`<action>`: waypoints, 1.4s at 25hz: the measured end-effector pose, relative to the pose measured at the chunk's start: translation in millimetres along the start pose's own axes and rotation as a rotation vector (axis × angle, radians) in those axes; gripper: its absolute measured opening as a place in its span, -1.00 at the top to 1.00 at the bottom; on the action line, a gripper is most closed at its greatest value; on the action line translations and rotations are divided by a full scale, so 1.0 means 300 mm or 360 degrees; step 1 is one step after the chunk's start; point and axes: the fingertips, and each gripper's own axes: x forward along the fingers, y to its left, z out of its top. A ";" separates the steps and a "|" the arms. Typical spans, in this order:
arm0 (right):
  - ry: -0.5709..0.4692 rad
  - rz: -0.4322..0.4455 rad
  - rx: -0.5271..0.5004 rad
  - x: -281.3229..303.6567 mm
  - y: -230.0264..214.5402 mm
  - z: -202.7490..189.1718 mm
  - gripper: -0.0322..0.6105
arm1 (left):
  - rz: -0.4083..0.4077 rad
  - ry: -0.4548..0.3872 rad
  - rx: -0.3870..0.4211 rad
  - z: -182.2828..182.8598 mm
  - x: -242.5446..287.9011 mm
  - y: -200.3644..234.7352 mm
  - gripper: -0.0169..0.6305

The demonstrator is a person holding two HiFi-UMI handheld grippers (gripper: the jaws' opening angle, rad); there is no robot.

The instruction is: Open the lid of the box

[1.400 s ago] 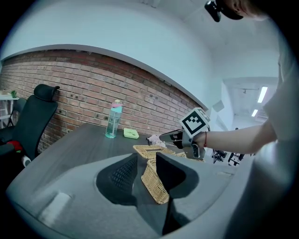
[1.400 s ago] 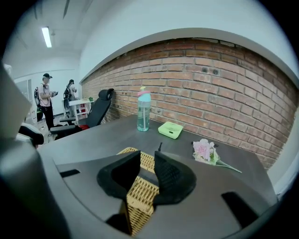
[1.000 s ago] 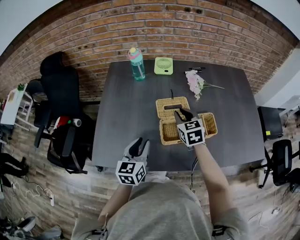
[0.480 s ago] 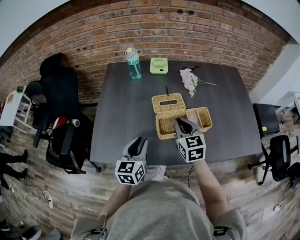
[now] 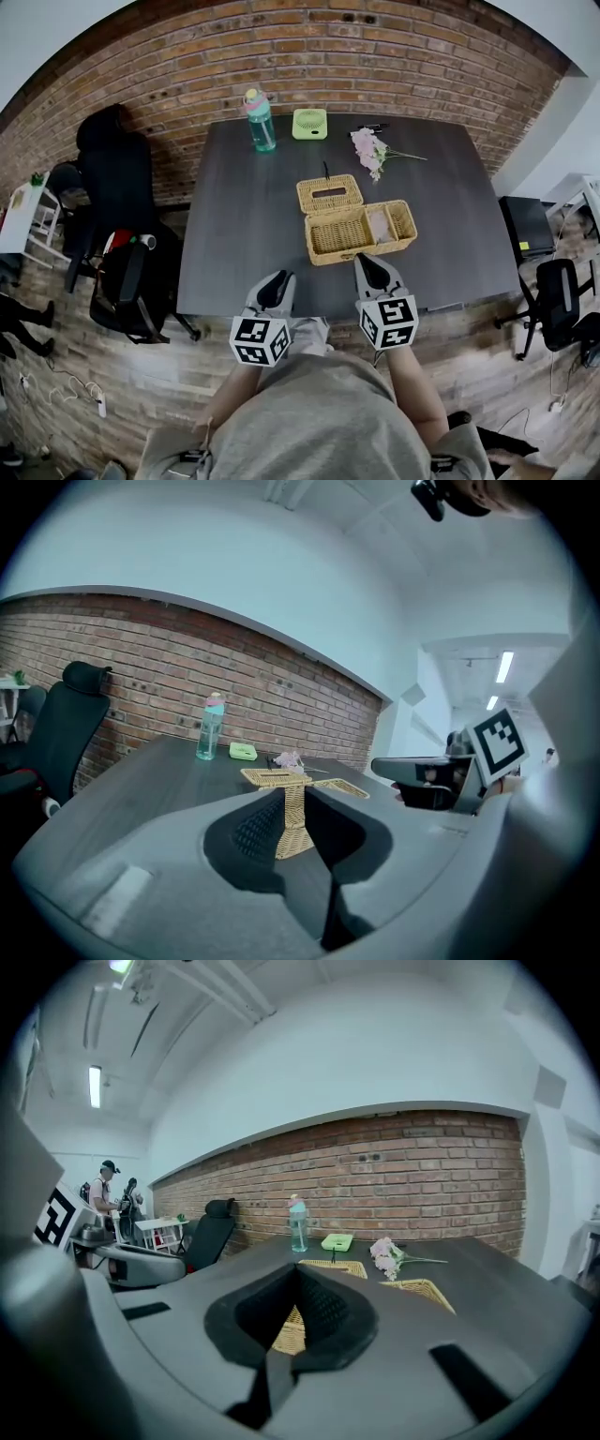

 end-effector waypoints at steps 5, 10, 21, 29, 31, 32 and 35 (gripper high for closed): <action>-0.0020 -0.0006 0.0014 -0.066 0.025 -0.032 0.89 | -0.0023 0.0001 0.0018 -0.006 -0.017 -0.026 0.79; -0.0038 -0.0010 0.0017 -0.110 0.039 -0.059 0.89 | -0.0037 -0.0011 0.0033 -0.008 -0.035 -0.043 0.84; -0.0042 -0.0024 0.0036 -0.136 0.042 -0.078 0.89 | -0.0085 -0.0007 0.0048 -0.006 -0.036 -0.071 0.88; -0.0020 -0.0028 0.0073 -0.136 0.024 -0.092 0.90 | -0.0093 0.0018 0.0043 -0.018 -0.016 -0.083 0.88; -0.0023 -0.0027 0.0073 -0.132 0.024 -0.094 0.90 | -0.0093 0.0021 0.0040 -0.021 -0.012 -0.081 0.88; -0.0024 -0.0027 0.0073 -0.130 0.025 -0.094 0.90 | -0.0094 0.0022 0.0038 -0.021 -0.011 -0.079 0.88; -0.0024 -0.0026 0.0077 -0.119 0.025 -0.091 0.90 | -0.0097 0.0026 0.0034 -0.015 -0.005 -0.072 0.88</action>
